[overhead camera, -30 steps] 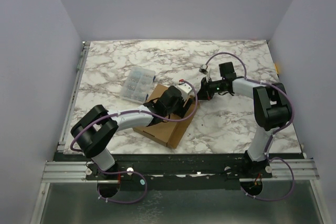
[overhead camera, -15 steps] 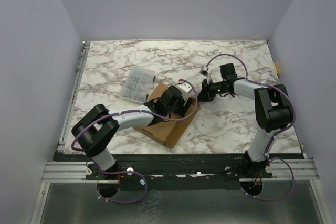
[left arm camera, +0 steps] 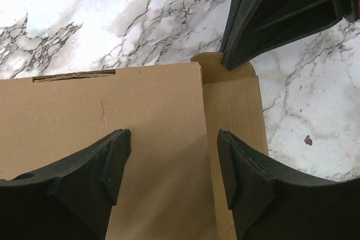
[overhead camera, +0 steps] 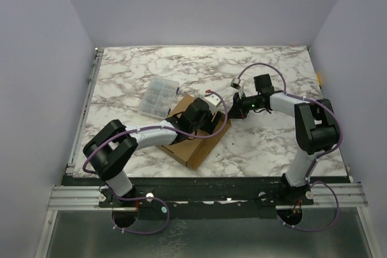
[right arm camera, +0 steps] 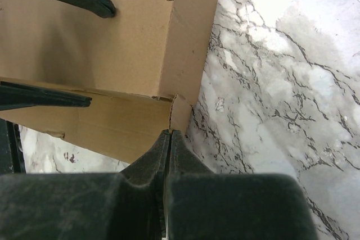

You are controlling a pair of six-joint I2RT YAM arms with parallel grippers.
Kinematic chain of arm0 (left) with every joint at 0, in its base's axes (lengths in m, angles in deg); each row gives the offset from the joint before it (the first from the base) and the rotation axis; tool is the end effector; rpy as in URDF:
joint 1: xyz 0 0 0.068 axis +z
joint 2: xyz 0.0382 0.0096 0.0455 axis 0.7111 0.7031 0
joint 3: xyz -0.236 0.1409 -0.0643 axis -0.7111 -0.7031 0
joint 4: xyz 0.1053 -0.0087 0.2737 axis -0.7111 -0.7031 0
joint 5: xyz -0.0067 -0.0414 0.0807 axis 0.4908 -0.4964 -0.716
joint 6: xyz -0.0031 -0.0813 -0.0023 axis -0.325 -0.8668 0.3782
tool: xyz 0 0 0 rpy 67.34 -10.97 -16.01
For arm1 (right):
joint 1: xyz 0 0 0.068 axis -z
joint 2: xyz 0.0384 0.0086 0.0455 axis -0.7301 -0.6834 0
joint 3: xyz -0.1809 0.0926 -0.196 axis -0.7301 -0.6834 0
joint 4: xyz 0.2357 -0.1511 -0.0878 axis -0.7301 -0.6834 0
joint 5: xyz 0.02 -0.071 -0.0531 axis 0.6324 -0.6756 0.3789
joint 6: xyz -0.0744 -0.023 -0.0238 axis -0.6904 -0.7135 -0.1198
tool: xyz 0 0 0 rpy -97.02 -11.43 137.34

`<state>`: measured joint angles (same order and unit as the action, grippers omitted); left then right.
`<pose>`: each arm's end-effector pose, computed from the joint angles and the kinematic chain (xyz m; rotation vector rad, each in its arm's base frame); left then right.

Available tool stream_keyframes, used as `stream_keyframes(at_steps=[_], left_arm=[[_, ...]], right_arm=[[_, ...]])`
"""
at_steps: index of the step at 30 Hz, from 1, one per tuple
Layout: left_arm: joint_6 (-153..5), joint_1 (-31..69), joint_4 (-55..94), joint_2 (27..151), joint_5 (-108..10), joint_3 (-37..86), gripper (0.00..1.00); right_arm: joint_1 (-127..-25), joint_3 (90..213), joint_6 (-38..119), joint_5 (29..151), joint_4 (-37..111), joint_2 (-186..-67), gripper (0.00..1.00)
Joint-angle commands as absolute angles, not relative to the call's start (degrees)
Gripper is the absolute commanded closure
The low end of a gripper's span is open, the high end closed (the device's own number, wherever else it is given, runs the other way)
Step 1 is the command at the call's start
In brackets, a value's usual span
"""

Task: Fold the paper box
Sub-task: Close the paper box at the center of the board.

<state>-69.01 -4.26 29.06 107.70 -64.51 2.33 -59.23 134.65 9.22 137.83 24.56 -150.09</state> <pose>0.2691 -0.3021 0.1603 0.7208 2.0329 -0.4396 0.3643 0.1391 0.1243 -1.0425 2.0546 1.1173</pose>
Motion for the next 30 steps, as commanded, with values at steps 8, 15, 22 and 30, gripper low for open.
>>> stream_keyframes(at_steps=[8, 15, 22, 30], left_arm=[[-71.23, -3.35, 21.54, 110.63, -63.33, 0.94, 0.29], [-71.57, -3.05, 21.12, 110.5, -63.43, 0.6, 0.3], [-72.03, -2.83, 21.11, 110.64, -63.18, 0.45, 0.3], [-72.11, -2.58, 21.05, 110.91, -62.91, 0.52, 0.3]], right_arm=[[-59.58, 133.2, 6.99, 139.51, 21.27, -147.76, 1.0], [-59.57, 132.9, 8.14, 138.27, 21.8, -147.82, 1.0], [-59.62, 133.11, 8.26, 137.68, 20.93, -148.13, 1.0], [-59.95, 132.61, 6.17, 138.8, 19.8, -147.3, 1.0]])
